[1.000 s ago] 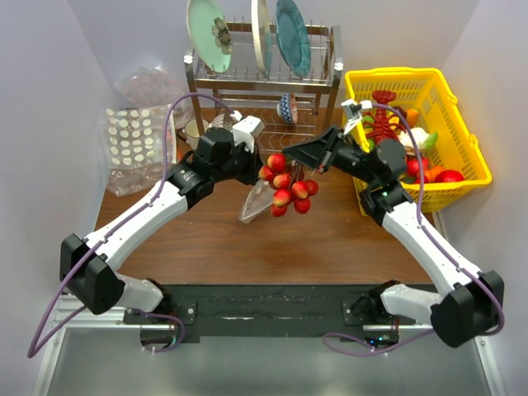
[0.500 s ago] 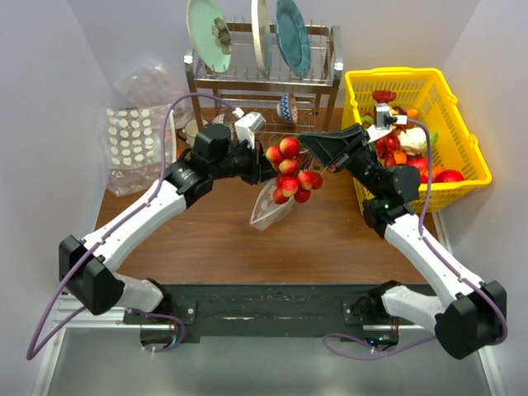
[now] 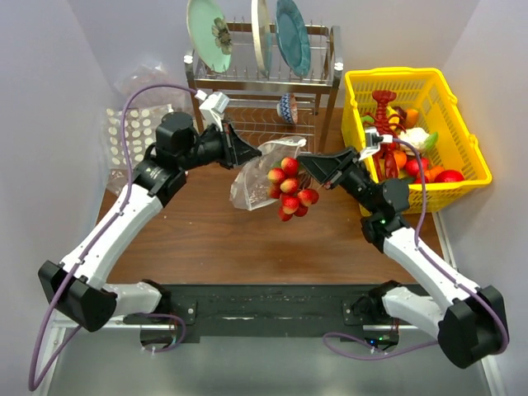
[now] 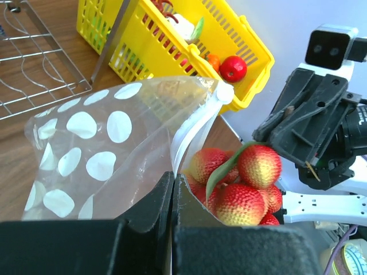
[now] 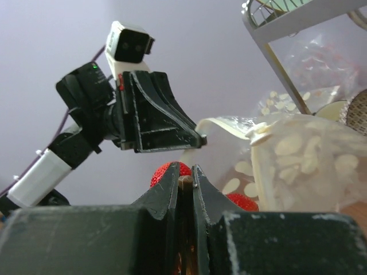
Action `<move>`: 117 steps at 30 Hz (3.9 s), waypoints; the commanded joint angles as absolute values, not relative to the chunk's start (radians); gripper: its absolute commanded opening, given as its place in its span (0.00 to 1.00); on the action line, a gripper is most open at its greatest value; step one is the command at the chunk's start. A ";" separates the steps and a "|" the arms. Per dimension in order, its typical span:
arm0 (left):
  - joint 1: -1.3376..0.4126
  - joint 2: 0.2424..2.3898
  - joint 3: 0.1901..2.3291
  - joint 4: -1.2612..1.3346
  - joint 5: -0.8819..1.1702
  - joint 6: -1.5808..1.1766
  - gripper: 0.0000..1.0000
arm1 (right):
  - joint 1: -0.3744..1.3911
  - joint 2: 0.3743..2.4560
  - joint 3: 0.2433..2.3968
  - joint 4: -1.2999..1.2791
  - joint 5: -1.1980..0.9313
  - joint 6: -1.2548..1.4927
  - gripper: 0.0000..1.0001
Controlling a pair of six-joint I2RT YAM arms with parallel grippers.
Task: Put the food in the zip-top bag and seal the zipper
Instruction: Place the fake fruit in the zipper food storage bag.
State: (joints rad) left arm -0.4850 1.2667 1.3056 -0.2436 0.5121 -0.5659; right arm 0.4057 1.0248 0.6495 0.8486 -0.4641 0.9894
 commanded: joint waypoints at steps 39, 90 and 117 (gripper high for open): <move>-0.683 1.338 1.097 0.129 0.497 -0.623 0.00 | 0.485 1.177 1.012 -0.055 0.211 1.377 0.00; -0.827 1.485 1.095 0.259 0.370 -0.538 0.00 | 0.506 1.066 0.969 -0.374 0.074 1.519 0.07; -0.824 1.674 0.896 0.686 0.492 -0.733 0.00 | 0.506 0.956 0.989 -0.686 0.328 1.122 0.58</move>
State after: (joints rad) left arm -0.8257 1.6707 0.8669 0.6350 0.4942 -0.7498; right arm 0.5030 0.9905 0.9451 -0.6495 0.1894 1.3174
